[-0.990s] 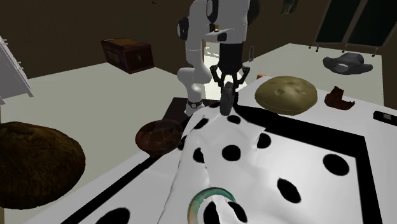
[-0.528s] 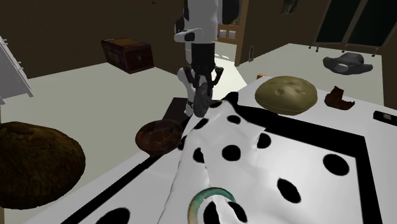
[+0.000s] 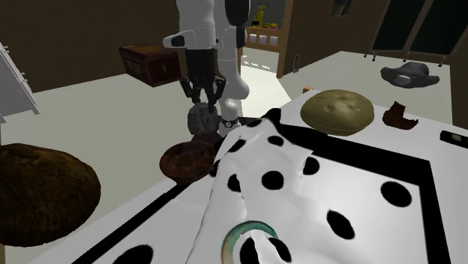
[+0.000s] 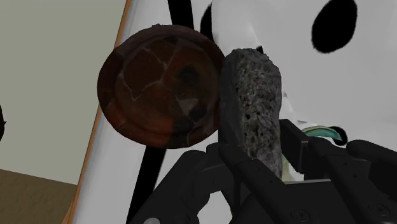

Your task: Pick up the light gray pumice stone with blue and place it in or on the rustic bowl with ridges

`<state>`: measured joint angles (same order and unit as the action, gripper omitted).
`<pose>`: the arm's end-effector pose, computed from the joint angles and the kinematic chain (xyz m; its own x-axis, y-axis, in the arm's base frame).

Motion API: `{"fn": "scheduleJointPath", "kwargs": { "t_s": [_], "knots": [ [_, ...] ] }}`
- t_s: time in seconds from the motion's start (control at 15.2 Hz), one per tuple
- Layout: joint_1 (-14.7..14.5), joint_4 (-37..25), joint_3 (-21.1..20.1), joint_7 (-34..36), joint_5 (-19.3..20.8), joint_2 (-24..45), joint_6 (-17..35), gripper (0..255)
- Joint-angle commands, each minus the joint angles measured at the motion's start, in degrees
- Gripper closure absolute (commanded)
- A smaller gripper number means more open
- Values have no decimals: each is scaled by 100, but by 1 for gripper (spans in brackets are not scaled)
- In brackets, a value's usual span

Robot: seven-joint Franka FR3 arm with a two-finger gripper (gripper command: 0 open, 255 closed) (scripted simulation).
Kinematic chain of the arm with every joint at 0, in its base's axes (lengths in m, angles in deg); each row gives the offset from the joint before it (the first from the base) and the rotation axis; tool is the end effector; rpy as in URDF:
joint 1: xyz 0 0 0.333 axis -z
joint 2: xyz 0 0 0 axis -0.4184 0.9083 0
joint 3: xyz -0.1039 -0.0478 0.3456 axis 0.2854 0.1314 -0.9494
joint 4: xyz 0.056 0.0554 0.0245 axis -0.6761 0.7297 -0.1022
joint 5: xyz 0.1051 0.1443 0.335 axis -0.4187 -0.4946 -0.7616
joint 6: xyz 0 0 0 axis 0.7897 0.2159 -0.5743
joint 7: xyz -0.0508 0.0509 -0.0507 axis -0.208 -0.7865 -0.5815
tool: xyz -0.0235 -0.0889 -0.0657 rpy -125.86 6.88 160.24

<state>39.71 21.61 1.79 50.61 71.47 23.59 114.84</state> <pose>0.5762 0.0116 0.7081 0.9705 -0.2088 0.1208 -0.2031 -0.9774 -0.0582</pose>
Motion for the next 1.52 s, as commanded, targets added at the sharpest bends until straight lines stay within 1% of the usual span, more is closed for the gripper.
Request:
{"fn": "scheduleJointPath", "kwargs": {
  "t_s": [0.0, 0.13, 0.53, 0.99, 1.25, 1.45],
  "knots": [
    [113, -263, 96, -226, 15, 181, -89, 255],
    [254, -601, 208, -491, 28, 416, -204, 255],
    [302, 169, 222, -540, -37, 196, 351, 255],
    [330, 917, 235, -584, -85, 39, 946, 255],
    [339, 1290, 239, -603, -101, -11, 1270, 255],
    [339, 1335, 240, -605, -102, -16, 1311, 255]
  ]
}}
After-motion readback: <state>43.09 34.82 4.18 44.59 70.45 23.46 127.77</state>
